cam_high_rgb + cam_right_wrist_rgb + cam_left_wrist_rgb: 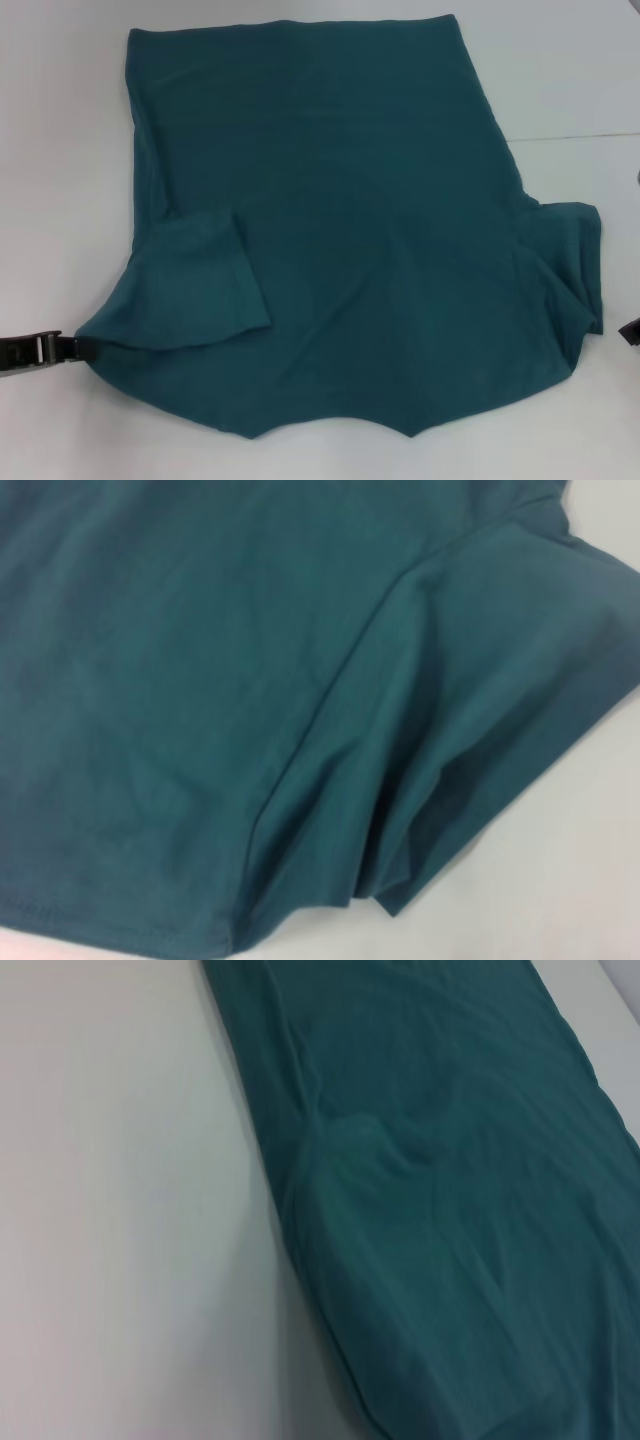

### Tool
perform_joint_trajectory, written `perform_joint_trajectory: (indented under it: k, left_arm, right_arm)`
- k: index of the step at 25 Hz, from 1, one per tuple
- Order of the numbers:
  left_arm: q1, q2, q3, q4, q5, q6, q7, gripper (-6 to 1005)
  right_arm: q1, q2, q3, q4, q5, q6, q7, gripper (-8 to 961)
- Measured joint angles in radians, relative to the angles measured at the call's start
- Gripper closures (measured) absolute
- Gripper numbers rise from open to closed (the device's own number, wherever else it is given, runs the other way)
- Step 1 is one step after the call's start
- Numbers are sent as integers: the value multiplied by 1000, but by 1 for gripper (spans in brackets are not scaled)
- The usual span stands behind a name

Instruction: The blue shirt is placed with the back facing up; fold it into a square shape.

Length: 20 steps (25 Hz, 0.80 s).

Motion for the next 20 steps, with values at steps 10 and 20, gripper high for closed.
perform_joint_trajectory:
  k: [10, 20]
  left_arm:
    - [-5, -5, 5, -5, 4, 0, -2, 997]
    - [-7, -8, 5, -5, 5, -5, -2, 996]
  right_arm:
    - [14, 8, -38, 68, 2, 76, 7, 288]
    - [45, 8, -75, 141, 3, 151, 16, 289]
